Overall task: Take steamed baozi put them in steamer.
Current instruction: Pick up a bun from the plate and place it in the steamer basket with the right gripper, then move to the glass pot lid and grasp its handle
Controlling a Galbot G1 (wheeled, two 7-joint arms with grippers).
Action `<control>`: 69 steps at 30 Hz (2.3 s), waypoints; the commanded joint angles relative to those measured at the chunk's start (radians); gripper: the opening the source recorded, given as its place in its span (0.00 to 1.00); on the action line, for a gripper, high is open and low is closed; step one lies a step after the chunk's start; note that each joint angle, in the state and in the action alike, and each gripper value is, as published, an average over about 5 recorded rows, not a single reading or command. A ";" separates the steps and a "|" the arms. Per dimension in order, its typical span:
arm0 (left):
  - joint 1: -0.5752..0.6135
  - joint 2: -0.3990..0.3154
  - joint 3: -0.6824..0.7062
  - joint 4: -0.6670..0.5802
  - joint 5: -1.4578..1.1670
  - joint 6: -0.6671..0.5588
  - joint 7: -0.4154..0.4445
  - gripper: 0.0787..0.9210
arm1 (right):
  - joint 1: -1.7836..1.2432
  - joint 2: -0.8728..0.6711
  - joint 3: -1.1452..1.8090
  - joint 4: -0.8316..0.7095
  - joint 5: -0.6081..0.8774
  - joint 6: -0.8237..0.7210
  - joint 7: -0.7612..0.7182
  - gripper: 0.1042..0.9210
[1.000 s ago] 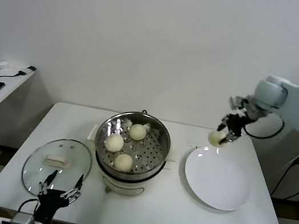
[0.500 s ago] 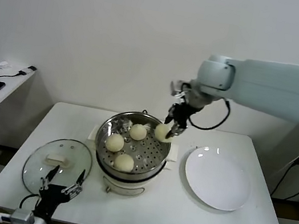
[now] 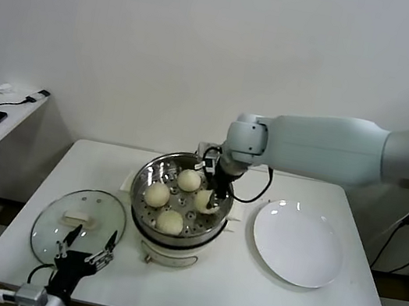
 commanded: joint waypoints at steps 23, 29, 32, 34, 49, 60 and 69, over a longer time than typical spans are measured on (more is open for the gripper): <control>0.006 0.008 -0.036 -0.018 -0.020 0.001 -0.005 0.88 | 0.071 -0.239 0.120 -0.001 0.024 0.153 -0.057 0.88; -0.009 0.012 -0.039 -0.004 -0.052 -0.013 -0.009 0.88 | -0.098 -0.434 0.403 0.003 0.005 0.112 0.259 0.88; -0.024 0.014 -0.040 0.010 -0.072 -0.029 -0.014 0.88 | -0.213 -0.535 0.544 0.014 -0.055 0.116 0.340 0.88; -0.033 0.015 -0.042 0.019 -0.078 -0.031 -0.018 0.88 | -0.312 -0.599 0.649 0.024 -0.092 0.122 0.391 0.88; -0.040 0.066 -0.043 0.117 -0.041 -0.133 -0.046 0.88 | -1.560 -0.710 1.837 0.063 -0.391 0.388 0.581 0.88; -0.054 0.057 -0.044 0.142 0.003 -0.160 -0.086 0.88 | -2.074 -0.378 2.288 0.075 -0.439 0.660 0.581 0.88; -0.070 0.057 -0.053 0.212 0.224 -0.241 -0.144 0.88 | -2.161 -0.204 2.298 0.035 -0.408 0.838 0.568 0.88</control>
